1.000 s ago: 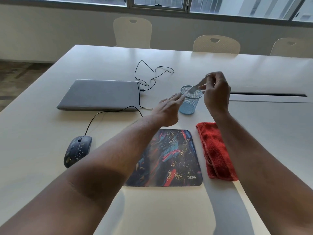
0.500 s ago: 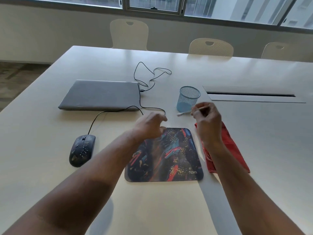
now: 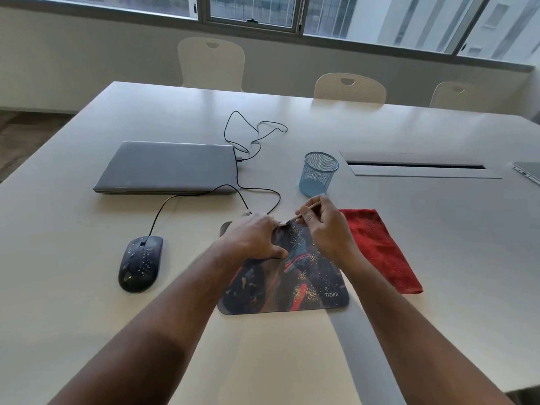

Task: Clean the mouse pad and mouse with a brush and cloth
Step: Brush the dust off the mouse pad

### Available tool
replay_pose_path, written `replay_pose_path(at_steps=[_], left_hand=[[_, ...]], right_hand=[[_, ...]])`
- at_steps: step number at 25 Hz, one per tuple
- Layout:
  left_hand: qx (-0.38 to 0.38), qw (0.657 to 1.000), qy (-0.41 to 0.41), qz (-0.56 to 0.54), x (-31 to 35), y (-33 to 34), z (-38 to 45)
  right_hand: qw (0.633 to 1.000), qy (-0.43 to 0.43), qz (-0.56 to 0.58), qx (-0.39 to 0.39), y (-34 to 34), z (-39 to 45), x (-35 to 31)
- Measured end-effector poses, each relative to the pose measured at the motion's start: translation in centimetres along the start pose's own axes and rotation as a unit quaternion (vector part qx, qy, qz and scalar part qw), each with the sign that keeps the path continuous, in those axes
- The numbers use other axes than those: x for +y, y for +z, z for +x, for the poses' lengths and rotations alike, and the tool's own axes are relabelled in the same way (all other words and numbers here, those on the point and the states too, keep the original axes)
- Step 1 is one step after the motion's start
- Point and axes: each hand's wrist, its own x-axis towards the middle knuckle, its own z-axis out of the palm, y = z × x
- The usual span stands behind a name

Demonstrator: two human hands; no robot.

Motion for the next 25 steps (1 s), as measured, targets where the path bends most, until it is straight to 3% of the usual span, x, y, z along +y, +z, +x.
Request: replay_pose_path(at_steps=[4, 7, 10, 14, 20, 25], left_hand=[[-0.009, 1.0, -0.008, -0.008, -0.1, 0.0, 0.4], [-0.014, 1.0, -0.007, -0.014, -0.1, -0.2, 0.5], [-0.031, 0.999, -0.002, -0.02, -0.3, -0.5, 0.4], [-0.036, 0.999, 0.002, -0.015, -0.3, -0.6, 0.4], [-0.028, 0.999, -0.003, -0.019, -0.1, -0.7, 0.2], [-0.027, 0.999, -0.001, -0.022, 0.0, -0.8, 0.2]], right_hand=[[0.996, 0.009, -0.082, -0.032, -2.1, 0.8, -0.8], [0.999, -0.003, -0.035, -0.001, -2.1, 1.1, -1.5], [1.0, 0.009, -0.006, -0.028, -0.5, 0.7, -1.8], [0.993, 0.02, -0.102, -0.062, -1.0, 1.1, -2.0], [0.998, 0.034, -0.052, 0.013, -1.3, 1.3, -2.1], [0.989, 0.045, -0.143, -0.005, -2.4, 2.0, -2.0]])
